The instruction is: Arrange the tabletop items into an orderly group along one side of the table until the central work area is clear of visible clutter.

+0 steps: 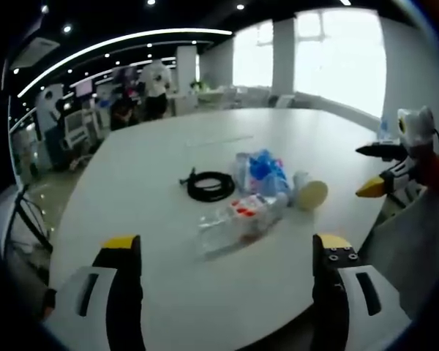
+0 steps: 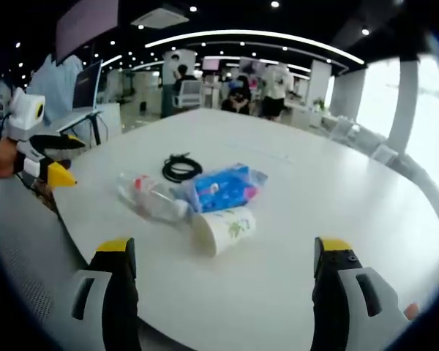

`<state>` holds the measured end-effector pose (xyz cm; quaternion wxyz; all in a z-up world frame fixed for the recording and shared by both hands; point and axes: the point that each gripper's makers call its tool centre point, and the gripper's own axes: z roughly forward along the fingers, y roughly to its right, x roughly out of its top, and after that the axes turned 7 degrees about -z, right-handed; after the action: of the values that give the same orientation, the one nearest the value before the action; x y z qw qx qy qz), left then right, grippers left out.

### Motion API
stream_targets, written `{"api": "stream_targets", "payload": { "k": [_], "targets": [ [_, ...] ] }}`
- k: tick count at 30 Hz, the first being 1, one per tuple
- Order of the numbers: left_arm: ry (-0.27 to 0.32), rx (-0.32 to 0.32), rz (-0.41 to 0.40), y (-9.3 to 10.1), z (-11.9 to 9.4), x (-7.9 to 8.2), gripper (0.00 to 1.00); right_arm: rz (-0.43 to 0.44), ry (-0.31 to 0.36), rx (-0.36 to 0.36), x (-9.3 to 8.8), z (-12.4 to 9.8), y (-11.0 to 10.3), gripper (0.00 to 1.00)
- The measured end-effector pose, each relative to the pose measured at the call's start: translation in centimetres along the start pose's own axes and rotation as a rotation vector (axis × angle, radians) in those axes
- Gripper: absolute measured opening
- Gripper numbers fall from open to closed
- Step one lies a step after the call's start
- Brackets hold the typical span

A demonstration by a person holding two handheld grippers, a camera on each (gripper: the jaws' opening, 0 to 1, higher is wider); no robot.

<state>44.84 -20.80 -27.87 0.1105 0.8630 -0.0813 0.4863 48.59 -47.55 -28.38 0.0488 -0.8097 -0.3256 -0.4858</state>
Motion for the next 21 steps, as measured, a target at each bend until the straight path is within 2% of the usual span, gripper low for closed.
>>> {"api": "stream_targets", "payload": {
  "k": [21],
  "targets": [
    [-0.026,-0.021,0.014,0.51,0.11,-0.45,0.89,-0.004,-0.011,0.004,-0.22,-0.04,-0.16,1.00]
  ]
}}
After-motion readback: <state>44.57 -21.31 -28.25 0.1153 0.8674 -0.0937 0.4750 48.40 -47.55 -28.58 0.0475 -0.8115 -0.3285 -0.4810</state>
